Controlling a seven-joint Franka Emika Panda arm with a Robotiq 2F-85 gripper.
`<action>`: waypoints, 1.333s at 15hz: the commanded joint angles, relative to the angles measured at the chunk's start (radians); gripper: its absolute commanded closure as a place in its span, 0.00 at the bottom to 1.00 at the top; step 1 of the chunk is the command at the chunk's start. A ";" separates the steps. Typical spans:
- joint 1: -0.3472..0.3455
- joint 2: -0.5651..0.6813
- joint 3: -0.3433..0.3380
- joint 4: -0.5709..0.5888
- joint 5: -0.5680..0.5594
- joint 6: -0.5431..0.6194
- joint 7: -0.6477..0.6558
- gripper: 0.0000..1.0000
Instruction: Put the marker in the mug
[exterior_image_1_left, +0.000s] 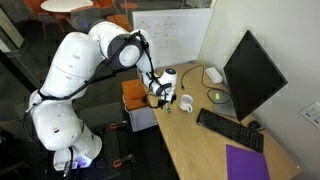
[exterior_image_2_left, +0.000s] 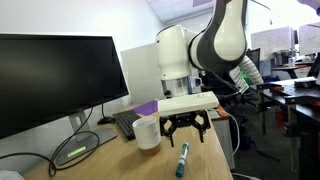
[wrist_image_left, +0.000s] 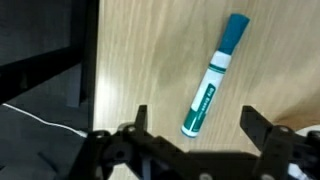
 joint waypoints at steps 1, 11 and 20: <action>0.035 0.053 -0.031 0.056 0.056 0.010 0.012 0.28; 0.111 0.071 -0.102 0.067 0.091 0.043 0.035 1.00; 0.503 -0.053 -0.507 0.003 -0.136 -0.072 0.247 0.95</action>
